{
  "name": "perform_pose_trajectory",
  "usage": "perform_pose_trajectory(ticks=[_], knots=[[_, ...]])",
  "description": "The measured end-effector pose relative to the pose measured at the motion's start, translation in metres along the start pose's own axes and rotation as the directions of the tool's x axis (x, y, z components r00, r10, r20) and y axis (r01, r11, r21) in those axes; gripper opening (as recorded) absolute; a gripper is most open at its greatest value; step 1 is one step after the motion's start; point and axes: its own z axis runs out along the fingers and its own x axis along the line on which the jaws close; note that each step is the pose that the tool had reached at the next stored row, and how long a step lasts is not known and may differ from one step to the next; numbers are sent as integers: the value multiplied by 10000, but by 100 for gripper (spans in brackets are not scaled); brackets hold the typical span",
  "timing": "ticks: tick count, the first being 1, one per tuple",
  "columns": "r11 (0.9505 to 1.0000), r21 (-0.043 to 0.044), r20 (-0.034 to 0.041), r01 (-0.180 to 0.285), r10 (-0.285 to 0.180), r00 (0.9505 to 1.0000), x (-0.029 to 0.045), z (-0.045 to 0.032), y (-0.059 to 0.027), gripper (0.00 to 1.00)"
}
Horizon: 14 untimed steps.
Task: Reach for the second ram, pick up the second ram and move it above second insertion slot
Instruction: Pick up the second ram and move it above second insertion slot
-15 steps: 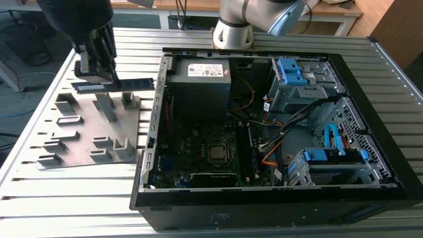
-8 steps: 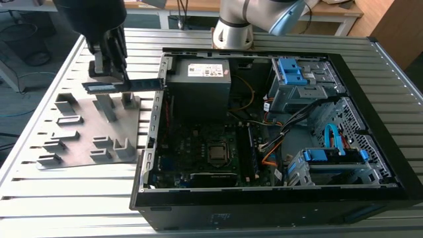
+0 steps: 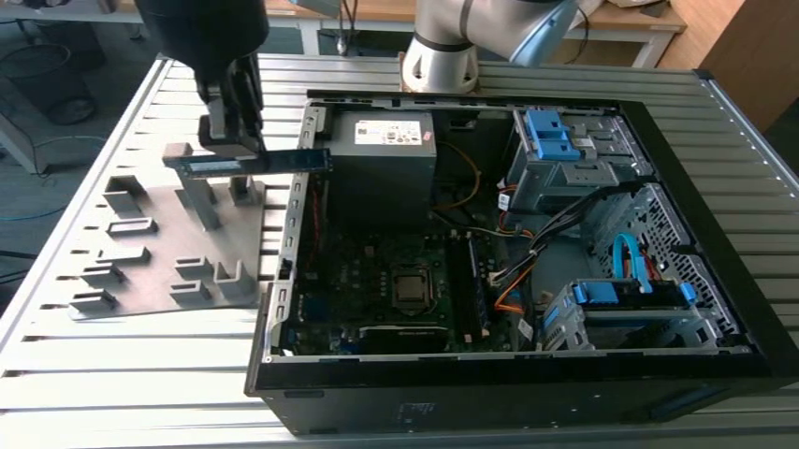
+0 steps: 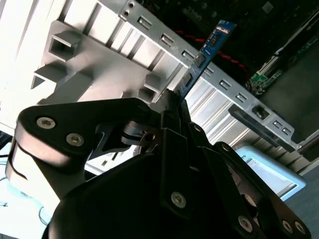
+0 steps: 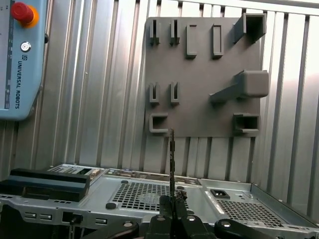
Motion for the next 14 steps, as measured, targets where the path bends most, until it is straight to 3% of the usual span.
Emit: perform_pose_trajectory(ticks=[14], knots=[[10000,-18,2,0,0,10000,36,12,-414,14]])
